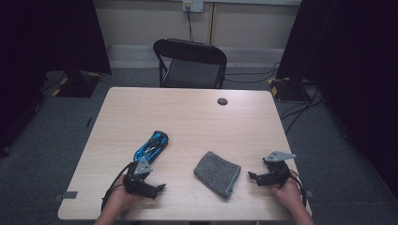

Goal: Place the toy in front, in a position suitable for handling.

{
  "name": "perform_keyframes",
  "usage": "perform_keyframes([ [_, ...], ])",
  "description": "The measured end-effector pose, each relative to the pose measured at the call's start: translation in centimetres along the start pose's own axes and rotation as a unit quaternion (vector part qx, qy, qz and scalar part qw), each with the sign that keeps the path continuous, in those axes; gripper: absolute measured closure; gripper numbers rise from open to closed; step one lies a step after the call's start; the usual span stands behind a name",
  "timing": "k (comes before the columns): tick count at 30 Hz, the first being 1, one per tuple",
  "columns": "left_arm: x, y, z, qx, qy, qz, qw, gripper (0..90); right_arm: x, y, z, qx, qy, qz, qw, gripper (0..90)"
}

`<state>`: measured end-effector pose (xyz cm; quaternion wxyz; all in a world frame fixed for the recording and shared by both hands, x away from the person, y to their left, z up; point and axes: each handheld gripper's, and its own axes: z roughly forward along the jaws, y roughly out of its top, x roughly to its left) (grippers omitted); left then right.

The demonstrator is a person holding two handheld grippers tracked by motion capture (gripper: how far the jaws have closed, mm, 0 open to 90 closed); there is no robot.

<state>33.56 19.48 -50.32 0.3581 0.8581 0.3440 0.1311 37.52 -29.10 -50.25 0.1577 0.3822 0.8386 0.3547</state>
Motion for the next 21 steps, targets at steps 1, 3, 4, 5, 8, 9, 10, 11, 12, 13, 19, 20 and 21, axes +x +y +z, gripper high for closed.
perform_keyframes([
  [1,-0.1,0.1,0.0,0.004,0.002,-0.001,1.0000,2.2,0.0,0.0,0.0,0.000,0.000,0.000,1.0000,8.8],
  [3,-0.1,0.3,0.0,0.011,0.003,-0.003,0.9999,2.6,0.0,0.0,0.0,0.000,0.000,0.000,1.0000,8.8],
  [4,-0.1,0.3,0.0,0.011,0.003,-0.003,0.9999,3.4,0.0,0.0,0.0,0.000,0.000,0.000,1.0000,8.8],
  [5,0.0,0.5,-0.1,0.017,0.004,-0.015,0.9997,4.6,0.0,0.0,0.0,0.000,0.000,0.000,1.0000,8.8],
  [8,0.1,0.8,-0.2,0.020,0.009,-0.026,0.9994,11.3,0.0,0.0,0.0,0.000,0.000,0.000,1.0000,8.8],
  [9,0.1,0.9,-0.2,0.020,0.012,-0.030,0.9993,11.3,0.0,0.0,0.0,0.000,0.000,0.000,1.0000,8.8],
  [10,0.1,1.0,-0.2,0.022,0.012,-0.033,0.9992,15.1,0.0,0.0,0.0,0.000,0.000,0.000,1.0000,8.8],
  [11,0.3,1.2,-0.3,0.023,0.002,-0.037,0.9991,15.7,0.0,0.0,0.0,0.000,0.000,0.000,1.0000,8.8],
  [12,0.3,1.3,-0.2,0.022,0.000,-0.043,0.9988,15.9,0.0,0.0,0.0,0.000,0.000,0.000,1.0000,8.8],
  [13,0.2,1.4,-0.2,0.025,0.002,-0.042,0.9988,16.3,0.0,0.0,0.0,0.000,0.000,0.000,1.0000,8.8],
  [19,0.1,1.7,-0.5,0.021,-0.017,-0.039,0.9989,15.7,0.0,0.0,0.0,0.000,0.000,0.000,1.0000,8.7],
  [20,0.1,1.7,-0.5,0.021,-0.017,-0.039,0.9989,15.7,0.0,0.0,0.0,0.000,0.000,0.000,1.0000,8.7],
  [21,0.1,1.7,-0.5,0.024,-0.016,-0.036,0.9989,15.7,0.0,0.0,0.0,0.000,0.000,0.000,1.0000,8.7],
])
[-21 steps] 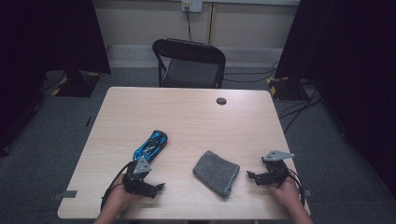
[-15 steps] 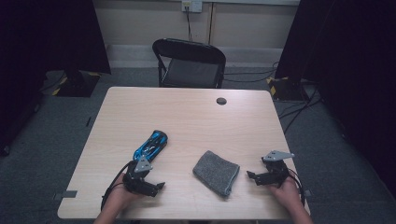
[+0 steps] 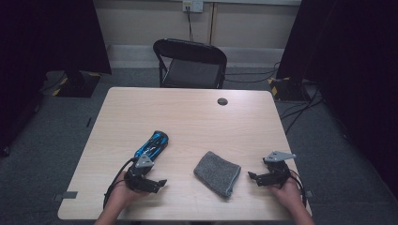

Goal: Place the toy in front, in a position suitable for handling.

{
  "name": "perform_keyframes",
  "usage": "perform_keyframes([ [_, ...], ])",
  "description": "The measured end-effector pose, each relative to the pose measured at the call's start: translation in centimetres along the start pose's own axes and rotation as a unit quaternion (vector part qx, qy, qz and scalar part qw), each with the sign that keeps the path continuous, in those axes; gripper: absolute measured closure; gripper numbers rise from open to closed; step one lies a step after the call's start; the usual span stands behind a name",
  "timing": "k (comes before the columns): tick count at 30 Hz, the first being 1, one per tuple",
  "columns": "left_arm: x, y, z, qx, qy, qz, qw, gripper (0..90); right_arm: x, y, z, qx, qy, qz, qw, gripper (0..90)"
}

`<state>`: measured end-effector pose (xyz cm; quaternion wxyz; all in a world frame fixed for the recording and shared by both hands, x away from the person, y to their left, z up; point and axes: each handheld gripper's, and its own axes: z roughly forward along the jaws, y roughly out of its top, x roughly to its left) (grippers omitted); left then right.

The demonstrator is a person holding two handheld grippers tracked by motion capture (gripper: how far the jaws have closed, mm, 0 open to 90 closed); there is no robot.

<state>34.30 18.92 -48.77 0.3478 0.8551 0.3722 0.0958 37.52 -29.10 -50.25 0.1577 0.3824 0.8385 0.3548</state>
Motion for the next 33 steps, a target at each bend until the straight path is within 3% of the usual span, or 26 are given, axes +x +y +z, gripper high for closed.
perform_keyframes([
  [12,0.2,0.0,-0.3,-0.014,-0.011,-0.002,0.9998,18.4,0.0,0.0,0.0,0.000,0.000,0.000,1.0000,8.7],
  [21,1.5,0.8,-1.7,-0.026,-0.006,-0.011,0.9996,22.2,0.0,0.0,0.0,0.000,0.000,0.000,1.0000,8.7],
  [24,2.1,1.4,-2.1,-0.028,-0.007,-0.027,0.9992,23.8,0.0,0.0,0.0,0.000,0.000,0.000,1.0000,8.7],
  [33,3.9,2.4,-2.4,-0.026,0.016,-0.028,0.9991,25.6,0.0,0.0,0.0,0.000,0.000,0.000,1.0000,8.8],
])
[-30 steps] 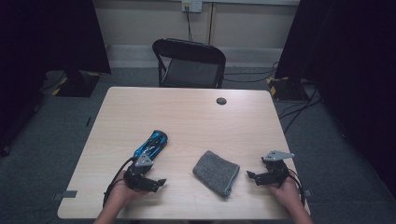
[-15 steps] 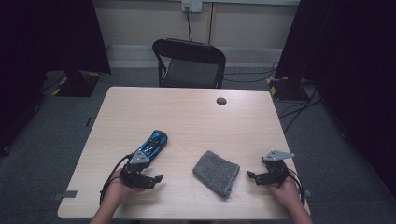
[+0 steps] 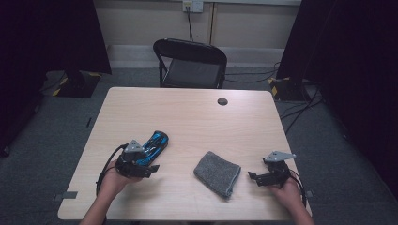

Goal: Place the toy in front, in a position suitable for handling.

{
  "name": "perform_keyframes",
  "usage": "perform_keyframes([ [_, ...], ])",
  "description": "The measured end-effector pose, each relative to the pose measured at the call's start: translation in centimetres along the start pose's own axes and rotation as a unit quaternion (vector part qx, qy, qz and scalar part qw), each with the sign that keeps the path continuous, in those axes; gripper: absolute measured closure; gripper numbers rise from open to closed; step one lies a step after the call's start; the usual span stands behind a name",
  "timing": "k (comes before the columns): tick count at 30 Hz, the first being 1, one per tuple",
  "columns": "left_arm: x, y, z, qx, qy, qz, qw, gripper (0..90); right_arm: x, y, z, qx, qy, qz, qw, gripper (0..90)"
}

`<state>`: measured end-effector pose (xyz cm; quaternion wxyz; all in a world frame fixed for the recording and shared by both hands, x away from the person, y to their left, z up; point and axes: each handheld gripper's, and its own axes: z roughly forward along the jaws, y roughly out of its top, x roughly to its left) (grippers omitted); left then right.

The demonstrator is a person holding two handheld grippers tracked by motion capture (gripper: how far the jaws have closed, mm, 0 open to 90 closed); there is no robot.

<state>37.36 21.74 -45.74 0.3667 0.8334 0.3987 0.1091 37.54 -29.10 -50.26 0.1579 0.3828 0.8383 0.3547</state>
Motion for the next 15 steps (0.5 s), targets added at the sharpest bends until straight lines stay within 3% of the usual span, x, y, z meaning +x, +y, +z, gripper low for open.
perform_keyframes([
  [2,0.4,0.2,0.2,0.000,-0.002,-0.008,1.0000,26.4,0.0,0.0,0.0,0.000,0.000,0.000,1.0000,8.8],
  [9,2.3,1.0,1.0,-0.003,0.021,-0.020,0.9996,26.6,0.0,0.0,0.0,0.000,0.000,0.000,1.0000,8.8],
  [15,3.3,1.9,1.4,0.005,0.031,-0.010,0.9994,25.4,0.0,0.0,0.0,0.000,0.001,0.000,1.0000,8.8],
])
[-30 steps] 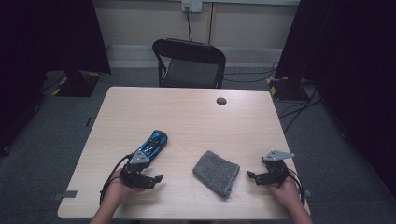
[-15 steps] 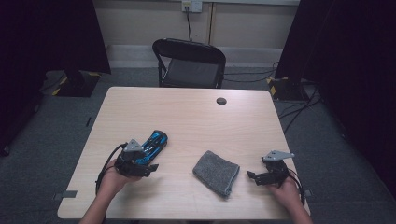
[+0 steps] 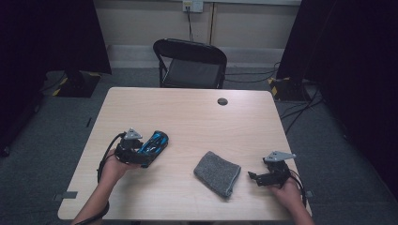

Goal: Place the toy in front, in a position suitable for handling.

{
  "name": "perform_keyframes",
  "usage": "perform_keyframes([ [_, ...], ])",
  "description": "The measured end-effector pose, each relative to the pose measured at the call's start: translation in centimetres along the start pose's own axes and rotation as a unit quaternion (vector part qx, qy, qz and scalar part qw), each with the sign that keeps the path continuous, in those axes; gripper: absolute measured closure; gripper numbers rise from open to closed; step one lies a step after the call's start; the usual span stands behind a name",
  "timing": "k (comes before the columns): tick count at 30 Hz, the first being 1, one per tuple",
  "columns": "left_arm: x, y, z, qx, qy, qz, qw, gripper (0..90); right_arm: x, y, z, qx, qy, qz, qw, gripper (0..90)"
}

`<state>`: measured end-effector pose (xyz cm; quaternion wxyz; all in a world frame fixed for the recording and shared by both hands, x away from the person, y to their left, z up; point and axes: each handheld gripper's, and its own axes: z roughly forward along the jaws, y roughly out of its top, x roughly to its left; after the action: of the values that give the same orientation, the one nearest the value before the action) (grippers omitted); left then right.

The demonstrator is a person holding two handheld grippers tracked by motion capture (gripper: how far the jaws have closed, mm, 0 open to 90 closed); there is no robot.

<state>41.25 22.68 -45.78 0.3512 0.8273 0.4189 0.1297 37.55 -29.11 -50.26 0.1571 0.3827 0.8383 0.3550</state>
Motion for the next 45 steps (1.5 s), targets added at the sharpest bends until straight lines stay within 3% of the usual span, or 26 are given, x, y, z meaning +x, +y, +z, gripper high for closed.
perform_keyframes([
  [5,0.6,0.8,0.6,-0.004,-0.008,-0.012,0.9999,24.6,0.0,0.0,0.0,0.000,-0.001,0.001,1.0000,8.8],
  [17,0.8,2.0,2.7,0.004,-0.017,-0.009,0.9998,24.7,0.0,0.0,0.0,0.000,-0.001,0.001,1.0000,8.8],
  [24,1.4,2.4,3.8,0.008,-0.025,-0.025,0.9993,23.7,-0.2,0.1,0.1,0.000,-0.002,0.003,1.0000,8.7],
  [32,1.6,3.4,4.3,0.013,-0.017,-0.014,0.9997,22.9,-0.4,0.2,0.2,0.000,0.002,0.000,1.0000,8.8],
  [35,1.6,3.7,4.6,0.015,-0.025,-0.022,0.9993,22.2,-0.5,0.3,0.3,0.000,0.002,-0.001,1.0000,8.8],
  [39,1.9,3.6,5.3,0.031,-0.017,-0.022,0.9991,20.8,-0.5,0.3,0.3,0.000,0.001,0.000,1.0000,8.7],
  [41,1.9,3.6,5.5,0.027,-0.011,-0.023,0.9993,20.6,-0.5,0.3,0.3,0.000,0.001,0.000,1.0000,8.7],
  [42,1.9,3.8,5.8,0.021,-0.016,-0.033,0.9991,20.5,-0.5,0.3,0.4,0.000,0.001,0.000,1.0000,8.8],
  [45,1.6,4.1,6.4,0.030,-0.009,-0.025,0.9992,19.3,-0.5,0.4,0.4,0.002,0.000,0.000,1.0000,8.8],
])
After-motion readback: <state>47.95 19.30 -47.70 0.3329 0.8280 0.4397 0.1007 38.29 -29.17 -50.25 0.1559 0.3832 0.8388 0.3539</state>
